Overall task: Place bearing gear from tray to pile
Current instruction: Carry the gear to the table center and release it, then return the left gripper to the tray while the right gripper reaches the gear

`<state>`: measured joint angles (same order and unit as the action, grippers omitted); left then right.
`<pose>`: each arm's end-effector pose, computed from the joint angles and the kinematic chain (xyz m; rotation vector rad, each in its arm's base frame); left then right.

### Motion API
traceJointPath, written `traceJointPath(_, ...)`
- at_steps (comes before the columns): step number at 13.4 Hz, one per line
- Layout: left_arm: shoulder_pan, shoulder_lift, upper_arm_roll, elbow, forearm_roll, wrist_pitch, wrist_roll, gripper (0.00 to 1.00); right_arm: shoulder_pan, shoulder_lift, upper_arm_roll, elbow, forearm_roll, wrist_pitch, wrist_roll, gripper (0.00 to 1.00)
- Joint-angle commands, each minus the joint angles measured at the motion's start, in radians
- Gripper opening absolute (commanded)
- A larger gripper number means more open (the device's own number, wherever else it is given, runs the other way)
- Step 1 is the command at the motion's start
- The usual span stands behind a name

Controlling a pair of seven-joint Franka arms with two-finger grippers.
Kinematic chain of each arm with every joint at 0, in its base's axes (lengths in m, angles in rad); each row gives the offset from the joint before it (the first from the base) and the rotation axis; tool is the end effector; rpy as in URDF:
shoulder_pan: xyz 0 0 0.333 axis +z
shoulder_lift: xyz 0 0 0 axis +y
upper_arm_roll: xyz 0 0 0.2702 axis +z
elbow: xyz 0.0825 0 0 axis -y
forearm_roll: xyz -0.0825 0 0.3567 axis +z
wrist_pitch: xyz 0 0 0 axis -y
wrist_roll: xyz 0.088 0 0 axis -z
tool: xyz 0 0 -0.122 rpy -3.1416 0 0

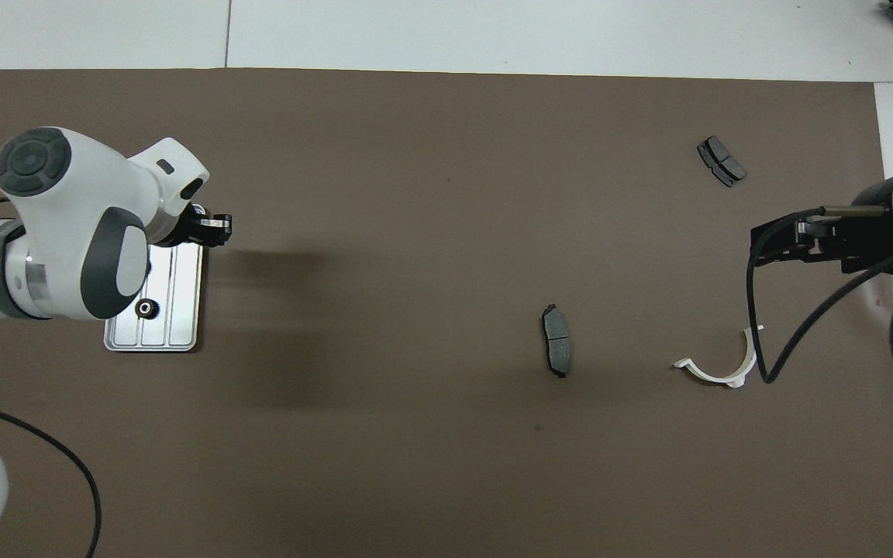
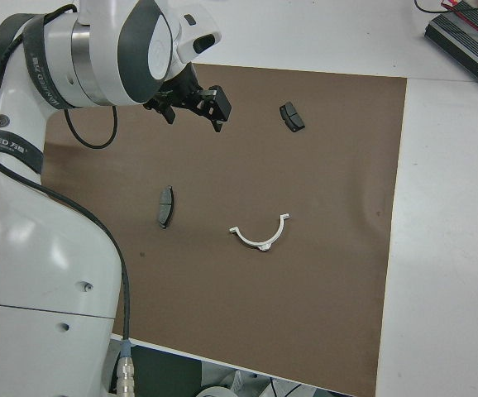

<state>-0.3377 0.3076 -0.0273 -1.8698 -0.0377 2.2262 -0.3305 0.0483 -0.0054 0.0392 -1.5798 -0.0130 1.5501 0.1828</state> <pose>0.5549 -0.2131 0.3125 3.0881 -0.0166 0.0506 0.5212 0.0442 0.5608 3.1215 -0.1490 -0.0349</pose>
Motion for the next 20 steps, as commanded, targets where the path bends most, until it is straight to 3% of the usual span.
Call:
traceJointPath(1,-0.142,0.016,0.02,0.017,-0.005,0.029,-0.129,0.03,-0.007,-0.004,-0.002,-0.005,0.027,-0.01,-0.023,1.0)
traceJointPath(4,-0.28,0.056,0.02,0.014,-0.005,0.084,-0.225,0.07,-0.007,-0.004,-0.002,-0.003,0.027,-0.01,-0.023,1.0)
traceJointPath(6,-0.336,0.077,0.02,0.009,-0.005,0.118,-0.239,0.28,-0.007,-0.004,-0.002,-0.005,0.027,-0.01,-0.023,1.0)
traceJointPath(7,-0.352,0.079,0.021,0.006,-0.005,0.119,-0.24,0.42,-0.007,-0.004,-0.002,-0.003,0.027,-0.01,-0.023,1.0)
traceJointPath(8,-0.357,0.079,0.02,-0.005,-0.005,0.127,-0.239,0.65,-0.007,-0.004,-0.002,-0.003,0.027,-0.01,-0.023,1.0)
traceJointPath(9,-0.366,0.079,0.021,-0.006,-0.004,0.128,-0.239,0.98,-0.007,-0.004,-0.002,-0.005,0.027,-0.01,-0.023,1.0)
traceJointPath(13,-0.334,0.076,0.038,0.036,0.004,0.067,-0.254,1.0,-0.007,-0.004,-0.002,-0.003,0.027,-0.01,-0.023,1.0)
traceJointPath(16,-0.172,0.056,0.052,0.066,0.007,0.015,-0.234,1.0,-0.007,-0.004,-0.002,-0.005,0.027,-0.01,-0.023,1.0)
traceJointPath(20,0.058,0.004,0.053,0.055,0.005,-0.057,-0.037,1.0,0.027,-0.022,0.011,-0.044,0.031,-0.004,-0.014,1.0)
